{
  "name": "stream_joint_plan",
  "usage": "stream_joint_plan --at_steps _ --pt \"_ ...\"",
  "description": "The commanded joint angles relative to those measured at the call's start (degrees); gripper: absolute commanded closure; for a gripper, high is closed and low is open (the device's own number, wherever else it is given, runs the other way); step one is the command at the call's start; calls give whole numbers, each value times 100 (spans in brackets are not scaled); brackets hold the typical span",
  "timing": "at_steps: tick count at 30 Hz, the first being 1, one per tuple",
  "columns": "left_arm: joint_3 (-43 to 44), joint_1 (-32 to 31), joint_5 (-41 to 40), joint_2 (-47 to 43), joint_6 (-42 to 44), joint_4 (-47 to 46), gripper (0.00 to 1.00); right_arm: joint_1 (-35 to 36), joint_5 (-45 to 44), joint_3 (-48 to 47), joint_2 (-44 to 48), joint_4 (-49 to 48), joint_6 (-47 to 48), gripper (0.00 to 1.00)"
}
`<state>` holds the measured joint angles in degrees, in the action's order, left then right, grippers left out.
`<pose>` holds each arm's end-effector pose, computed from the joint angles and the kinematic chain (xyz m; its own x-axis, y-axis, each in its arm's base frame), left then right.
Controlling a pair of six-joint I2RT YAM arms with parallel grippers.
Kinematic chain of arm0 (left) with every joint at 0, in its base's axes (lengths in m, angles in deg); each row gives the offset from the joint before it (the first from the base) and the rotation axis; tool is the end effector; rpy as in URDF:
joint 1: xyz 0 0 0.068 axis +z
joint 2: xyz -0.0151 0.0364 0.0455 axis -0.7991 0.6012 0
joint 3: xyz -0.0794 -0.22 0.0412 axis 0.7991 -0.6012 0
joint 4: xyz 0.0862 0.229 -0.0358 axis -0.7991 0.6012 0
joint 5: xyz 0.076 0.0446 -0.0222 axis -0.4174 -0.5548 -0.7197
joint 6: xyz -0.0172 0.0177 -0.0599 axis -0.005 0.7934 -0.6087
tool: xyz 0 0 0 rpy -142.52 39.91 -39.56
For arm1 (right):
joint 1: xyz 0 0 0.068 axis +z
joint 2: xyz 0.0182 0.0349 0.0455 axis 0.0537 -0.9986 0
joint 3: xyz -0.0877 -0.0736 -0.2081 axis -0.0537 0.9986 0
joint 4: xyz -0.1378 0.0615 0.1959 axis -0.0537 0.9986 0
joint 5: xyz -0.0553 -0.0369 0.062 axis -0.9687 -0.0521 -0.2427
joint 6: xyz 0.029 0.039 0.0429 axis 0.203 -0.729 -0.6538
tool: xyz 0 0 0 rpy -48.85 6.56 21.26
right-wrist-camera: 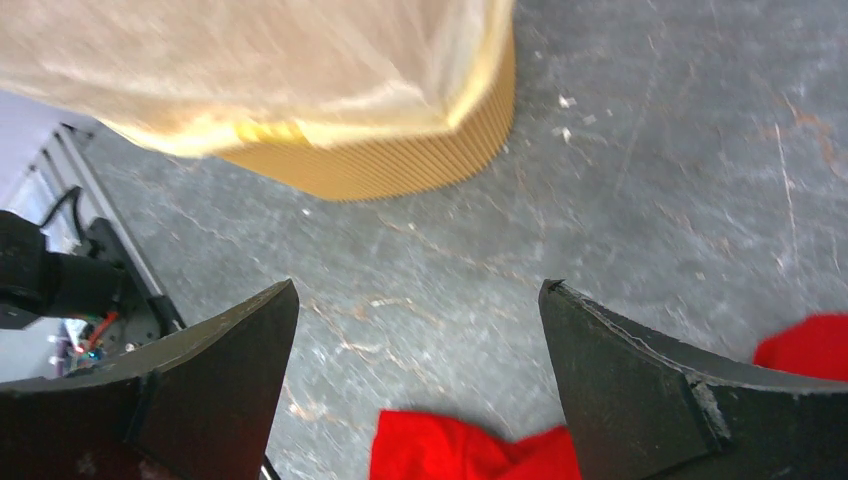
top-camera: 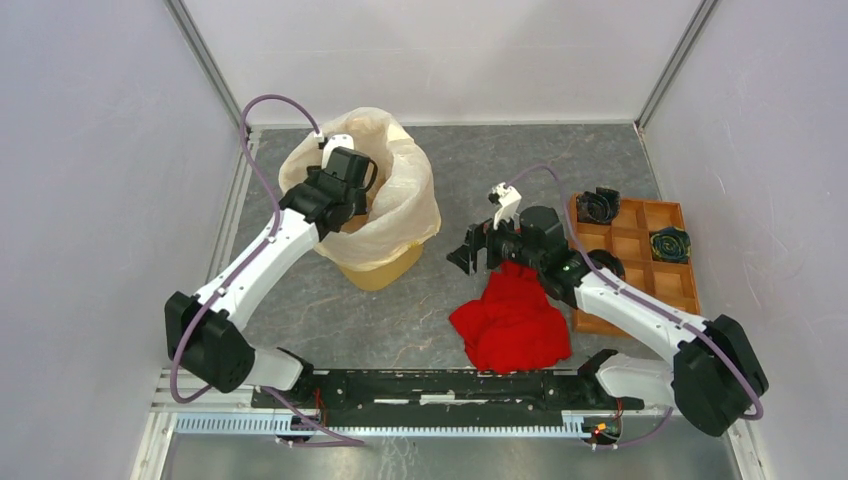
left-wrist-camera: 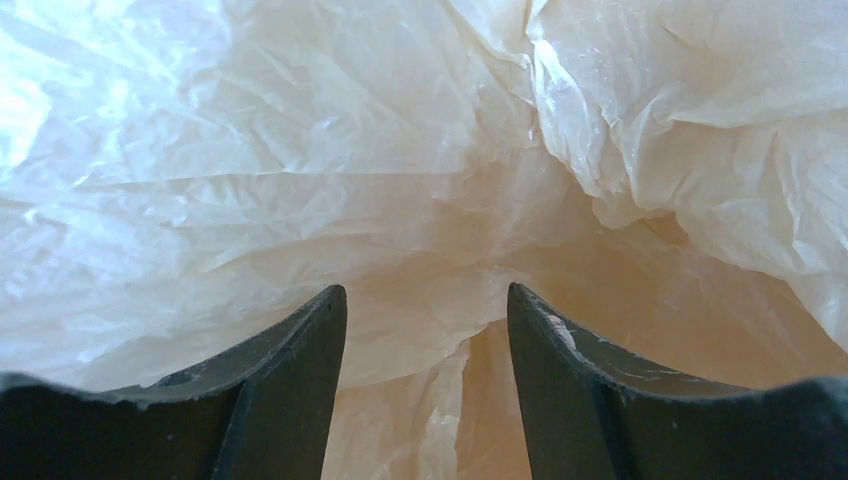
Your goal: Put the trash bags into the trash bin
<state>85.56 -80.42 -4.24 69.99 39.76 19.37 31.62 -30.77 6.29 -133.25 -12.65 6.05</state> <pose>0.2758 -0.1117 0.2800 -0.6351 -0.0122 -0.7723 -0.1808 0.9744 0.1333 0.2163 0.1677 0.2132 -0.5755 0.0251 -0.8174 -0.5960 0.6715 0.4402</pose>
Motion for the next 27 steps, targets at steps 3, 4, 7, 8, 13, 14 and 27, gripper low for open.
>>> stream_joint_plan --at_steps 3,4,7,8,13,14,27 --pt "-19 69 362 -401 142 -161 32 228 158 -666 -340 -939 -424 2" --pt "-23 104 707 -588 82 -258 31 283 141 -682 -411 -1077 -489 2" --pt "137 116 1377 -1112 -18 -441 26 439 110 -694 -763 -1479 -696 2" --pt "240 118 1484 -1254 -32 -452 24 507 79 -695 -907 -1578 -772 2" --pt "885 118 2117 -1811 46 -385 18 839 -727 -696 -1400 -1951 -982 2" --pt "1039 114 2333 -1917 76 -353 17 881 -938 -691 -1513 -2052 -1086 2" --pt "908 118 2966 -3518 322 -309 9 1005 -2192 -1015 -1621 -973 -405 2"
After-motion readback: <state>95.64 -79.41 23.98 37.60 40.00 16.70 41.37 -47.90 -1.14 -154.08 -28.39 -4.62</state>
